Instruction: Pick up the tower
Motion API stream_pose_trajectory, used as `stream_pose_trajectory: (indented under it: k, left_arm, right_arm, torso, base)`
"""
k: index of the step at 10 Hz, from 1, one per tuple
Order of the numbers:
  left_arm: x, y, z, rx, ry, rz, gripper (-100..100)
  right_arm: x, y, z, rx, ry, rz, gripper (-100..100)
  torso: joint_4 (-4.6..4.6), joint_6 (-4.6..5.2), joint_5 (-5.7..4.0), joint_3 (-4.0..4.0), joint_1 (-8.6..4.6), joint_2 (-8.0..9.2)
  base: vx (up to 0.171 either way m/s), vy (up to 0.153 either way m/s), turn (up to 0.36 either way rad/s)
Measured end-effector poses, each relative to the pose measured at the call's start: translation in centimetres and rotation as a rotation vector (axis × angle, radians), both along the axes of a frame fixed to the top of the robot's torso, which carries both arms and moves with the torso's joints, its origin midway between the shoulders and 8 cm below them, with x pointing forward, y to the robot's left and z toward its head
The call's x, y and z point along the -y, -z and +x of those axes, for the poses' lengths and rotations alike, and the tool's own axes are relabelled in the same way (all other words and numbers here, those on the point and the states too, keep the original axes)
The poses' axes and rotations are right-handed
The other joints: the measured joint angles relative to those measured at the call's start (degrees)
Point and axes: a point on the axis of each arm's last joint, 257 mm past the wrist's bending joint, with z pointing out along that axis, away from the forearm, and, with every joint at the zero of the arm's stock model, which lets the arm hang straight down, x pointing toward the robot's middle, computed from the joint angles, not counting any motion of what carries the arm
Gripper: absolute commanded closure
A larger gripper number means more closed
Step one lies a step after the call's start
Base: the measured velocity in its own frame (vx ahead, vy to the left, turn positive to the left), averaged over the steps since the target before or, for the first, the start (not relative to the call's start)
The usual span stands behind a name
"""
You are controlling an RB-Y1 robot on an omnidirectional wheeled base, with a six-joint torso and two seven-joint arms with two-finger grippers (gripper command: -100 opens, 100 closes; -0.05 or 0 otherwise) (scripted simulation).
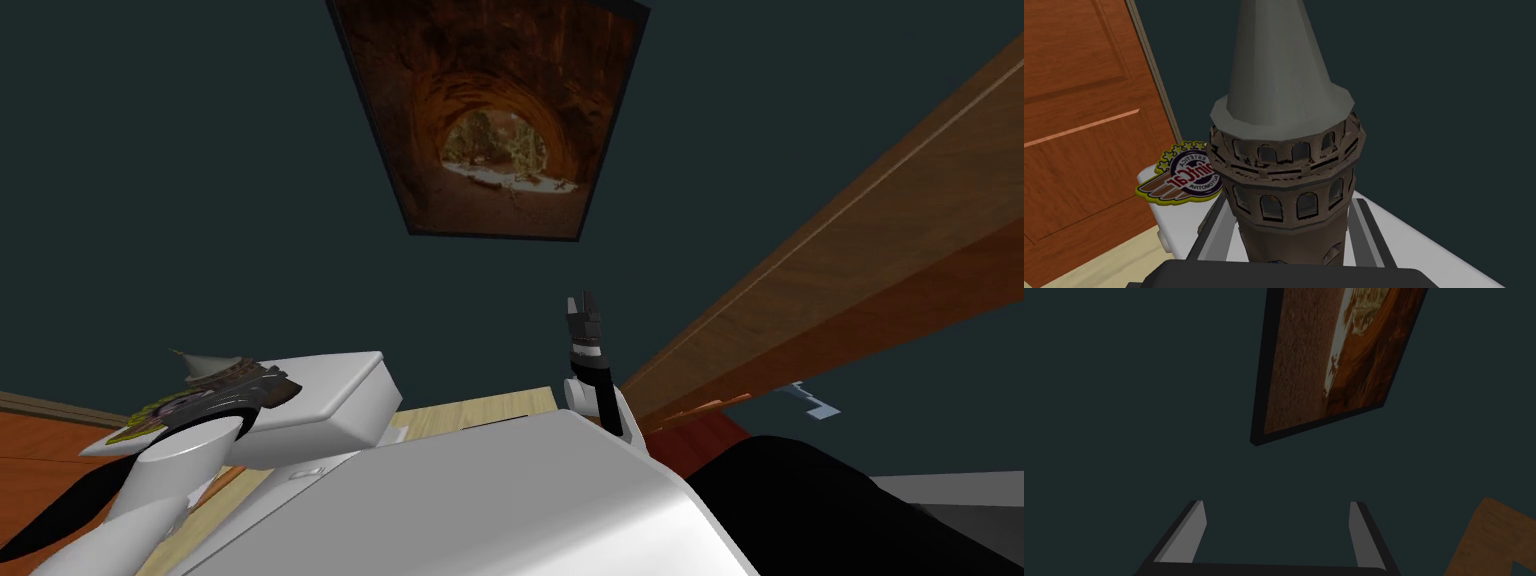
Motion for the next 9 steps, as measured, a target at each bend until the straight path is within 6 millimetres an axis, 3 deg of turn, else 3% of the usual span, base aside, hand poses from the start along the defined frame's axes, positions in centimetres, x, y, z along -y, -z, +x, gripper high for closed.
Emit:
stream_pose_trajectory:
  k: [1,4,6,8,9]
  left_arm:
    - [0.0,0.0,0.0,-0.009,0.002,0.007,100]
    - [2.0,1.2,2.7,-0.022,-0.001,0.011,100]
    - [2.3,1.4,3.0,-0.013,-0.001,0.005,100]
    - [4.4,2.4,5.6,-0.007,-0.002,-0.011,100]
    - [6.6,3.5,7.0,-0.009,0.001,-0.026,100]
  right_arm:
    - [0.0,0.0,0.0,0.0,0.0,0.0,0]
    - [0.0,0.0,0.0,0.0,0.0,0.0,0]
    - [0.0,0.0,0.0,0.0,0.0,0.0,0]
    - [0.0,0.0,0.0,0.0,0.0,0.0,0]
    - [0.0,0.0,0.0,0.0,0.0,0.0,0]
  torso:
    - [-0.03,0.01,-0.02,-0.04,-0.03,-0.05]
    - [-0.19,-0.11,0.39,-0.02,0.44,0.15]
    - [-0.24,-0.15,0.4,-0.16,0.29,-0.07]
    - [-0.35,-0.1,0.83,-0.11,0.71,0.16]
    - [-0.49,-0.1,1.15,-0.11,0.85,0.32]
  base:
    - [-0.088,0.095,0.081]
    - [-0.064,0.057,0.008]
    - [-0.039,0.046,0.051]
    - [-0.127,0.12,0.054]
    - [-0.15,0.11,0.023]
